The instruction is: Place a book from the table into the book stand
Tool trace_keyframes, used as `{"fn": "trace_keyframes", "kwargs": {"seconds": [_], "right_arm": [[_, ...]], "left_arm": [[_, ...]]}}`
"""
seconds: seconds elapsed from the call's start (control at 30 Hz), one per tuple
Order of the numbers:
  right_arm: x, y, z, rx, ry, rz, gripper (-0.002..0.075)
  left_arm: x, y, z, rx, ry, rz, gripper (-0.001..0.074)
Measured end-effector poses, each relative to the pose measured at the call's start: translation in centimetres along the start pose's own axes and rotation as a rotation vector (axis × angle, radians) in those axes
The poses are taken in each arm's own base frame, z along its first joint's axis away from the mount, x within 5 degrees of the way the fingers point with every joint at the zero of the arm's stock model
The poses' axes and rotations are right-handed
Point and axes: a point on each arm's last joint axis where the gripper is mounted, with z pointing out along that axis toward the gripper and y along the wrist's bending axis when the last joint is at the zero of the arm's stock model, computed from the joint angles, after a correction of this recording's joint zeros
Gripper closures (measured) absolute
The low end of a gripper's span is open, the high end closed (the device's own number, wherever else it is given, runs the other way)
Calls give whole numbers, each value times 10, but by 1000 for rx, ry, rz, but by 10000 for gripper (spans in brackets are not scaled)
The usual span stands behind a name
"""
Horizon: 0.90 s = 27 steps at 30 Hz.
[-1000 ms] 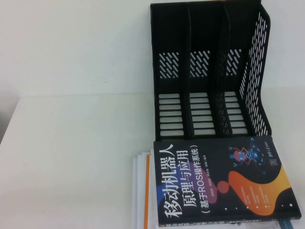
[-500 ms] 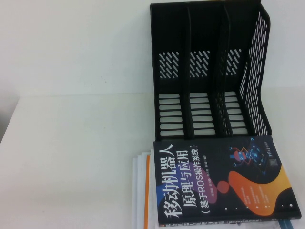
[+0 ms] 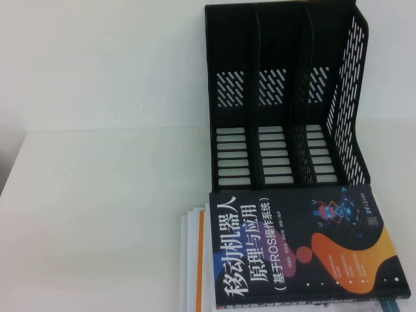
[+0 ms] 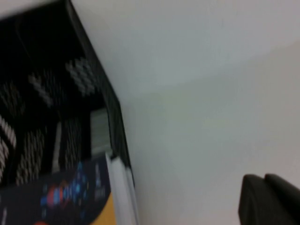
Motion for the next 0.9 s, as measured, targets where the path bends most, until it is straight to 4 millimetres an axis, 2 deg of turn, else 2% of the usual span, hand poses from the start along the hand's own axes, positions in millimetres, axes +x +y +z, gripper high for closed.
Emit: {"fn": "trace_keyframes", "kwargs": {"seconds": [0.13, 0.27, 0.43, 0.57, 0.7, 0.9], "right_arm": [[3, 8, 22, -34, 209, -47, 729], [11, 19, 49, -133, 425, -137, 729], [23, 30, 88, -261, 646, -167, 729], [32, 31, 121, -286, 732, -158, 729], [40, 29, 154, -264, 774, -123, 729], [37, 33, 187, -276, 822, -111, 729]], "left_arm": [[10, -8, 21, 56, 190, -126, 738], [18, -22, 42, 190, 382, -166, 738], [19, -40, 66, 373, 503, -265, 738], [14, -49, 86, 444, 563, -330, 738], [5, -56, 103, 489, 629, -323, 738], [-9, -60, 123, 500, 617, -324, 738]]}}
